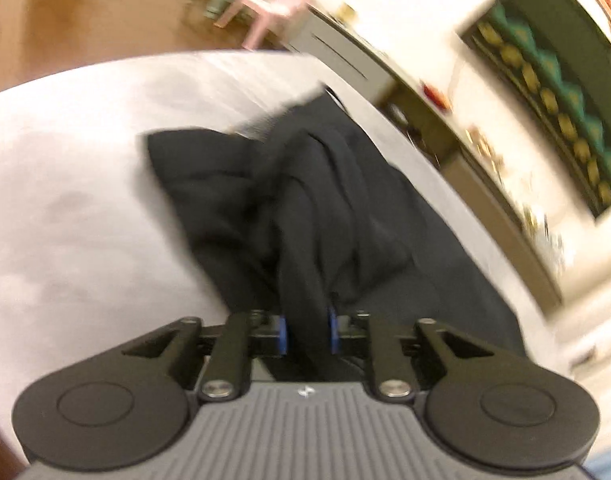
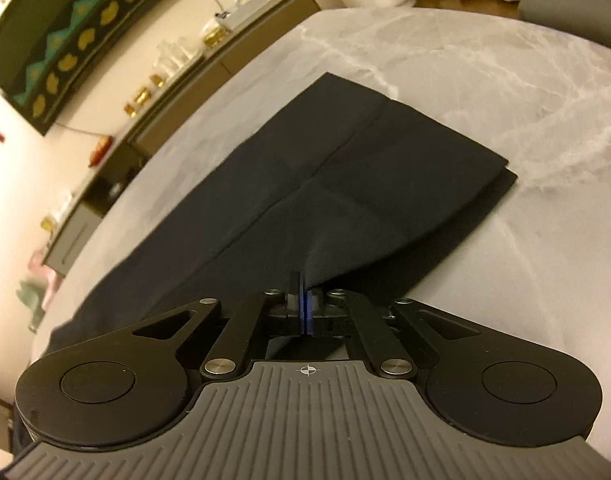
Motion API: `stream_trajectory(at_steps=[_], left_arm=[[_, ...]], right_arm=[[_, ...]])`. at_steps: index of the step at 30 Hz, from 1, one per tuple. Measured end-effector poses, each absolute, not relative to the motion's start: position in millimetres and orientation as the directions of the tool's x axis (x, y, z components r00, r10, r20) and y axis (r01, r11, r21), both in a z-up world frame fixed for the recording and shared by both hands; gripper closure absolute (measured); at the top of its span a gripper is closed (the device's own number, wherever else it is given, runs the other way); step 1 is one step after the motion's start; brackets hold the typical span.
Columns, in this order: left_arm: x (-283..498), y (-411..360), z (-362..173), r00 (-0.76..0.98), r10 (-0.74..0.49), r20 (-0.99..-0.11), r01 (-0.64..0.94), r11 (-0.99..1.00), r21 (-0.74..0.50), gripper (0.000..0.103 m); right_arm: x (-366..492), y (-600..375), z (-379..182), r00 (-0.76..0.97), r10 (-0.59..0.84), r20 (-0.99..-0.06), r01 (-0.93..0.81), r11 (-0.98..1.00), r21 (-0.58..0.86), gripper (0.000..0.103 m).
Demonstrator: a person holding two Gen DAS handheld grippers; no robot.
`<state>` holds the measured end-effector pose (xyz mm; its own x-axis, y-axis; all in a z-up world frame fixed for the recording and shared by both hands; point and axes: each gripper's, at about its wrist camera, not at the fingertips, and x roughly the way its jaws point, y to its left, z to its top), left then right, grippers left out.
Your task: Fold clothes
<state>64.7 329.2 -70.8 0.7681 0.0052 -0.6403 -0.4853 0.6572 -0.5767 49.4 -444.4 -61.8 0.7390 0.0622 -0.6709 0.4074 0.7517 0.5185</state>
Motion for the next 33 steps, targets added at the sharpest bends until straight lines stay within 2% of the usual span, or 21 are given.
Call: stream_trajectory(at_steps=[1, 2, 4, 9, 12, 13, 15, 16, 17, 21, 22, 27, 30, 31, 32, 33], left_arm=[[61, 337, -71, 0.781, 0.015, -0.625, -0.497, 0.621, -0.606, 0.074], [57, 345, -72, 0.795, 0.020, -0.606, -0.501, 0.584, -0.638, 0.071], [50, 360, -73, 0.821, 0.033, -0.570, -0.505, 0.508, -0.698, 0.067], [62, 362, -71, 0.843, 0.007, -0.537, -0.474, 0.480, -0.738, 0.067], [63, 332, -47, 0.879, 0.078, -0.470, -0.398, 0.664, -0.634, 0.068], [63, 321, -38, 0.891, 0.101, -0.443, -0.372, 0.723, -0.583, 0.073], [63, 299, -21, 0.914, 0.140, -0.381, -0.321, 0.825, -0.465, 0.074], [56, 289, -13, 0.931, 0.140, -0.337, -0.286, 0.854, -0.434, 0.072], [50, 286, -10, 0.945, 0.124, -0.302, -0.257, 0.853, -0.454, 0.071], [49, 335, -43, 0.920, 0.041, -0.389, -0.333, 0.605, -0.723, 0.064], [49, 343, -50, 0.914, 0.026, -0.404, -0.349, 0.557, -0.754, 0.060], [52, 368, -73, 0.886, -0.006, -0.464, -0.419, 0.416, -0.807, 0.052], [55, 373, -77, 0.882, -0.025, -0.471, -0.419, 0.414, -0.808, 0.038], [62, 372, -76, 0.874, -0.014, -0.486, -0.430, 0.445, -0.786, 0.039], [70, 373, -74, 0.865, 0.003, -0.503, -0.442, 0.479, -0.758, 0.049], [74, 370, -65, 0.869, 0.039, -0.494, -0.430, 0.556, -0.712, 0.064]], right_arm=[[44, -445, -59, 0.742, 0.045, -0.669, 0.419, 0.747, 0.516, 0.084], [38, -447, -57, 0.745, 0.028, -0.667, 0.431, 0.743, 0.513, 0.070], [26, -449, -50, 0.750, -0.033, -0.660, 0.461, 0.742, 0.487, 0.051], [8, -439, -21, 0.791, -0.219, -0.572, 0.491, 0.785, 0.378, 0.052], [3, -422, -5, 0.810, -0.300, -0.504, 0.486, 0.824, 0.291, 0.051], [4, -415, 0, 0.822, -0.301, -0.483, 0.463, 0.847, 0.260, 0.049], [7, -397, 5, 0.845, -0.265, -0.464, 0.398, 0.892, 0.216, 0.046], [9, -387, 6, 0.853, -0.236, -0.466, 0.360, 0.911, 0.199, 0.044], [12, -376, 6, 0.860, -0.206, -0.467, 0.322, 0.929, 0.181, 0.043], [22, -341, 2, 0.866, -0.080, -0.494, 0.189, 0.966, 0.174, 0.040], [24, -334, 1, 0.867, -0.064, -0.495, 0.167, 0.972, 0.166, 0.039], [29, -304, -4, 0.863, 0.000, -0.505, 0.080, 0.987, 0.137, 0.037], [31, -293, -8, 0.853, 0.025, -0.521, 0.050, 0.990, 0.130, 0.034], [30, -290, -9, 0.849, 0.034, -0.527, 0.039, 0.991, 0.127, 0.032], [32, -289, -11, 0.841, 0.051, -0.539, 0.020, 0.992, 0.125, 0.032], [33, -287, -14, 0.830, 0.068, -0.553, 0.004, 0.992, 0.129, 0.032]])
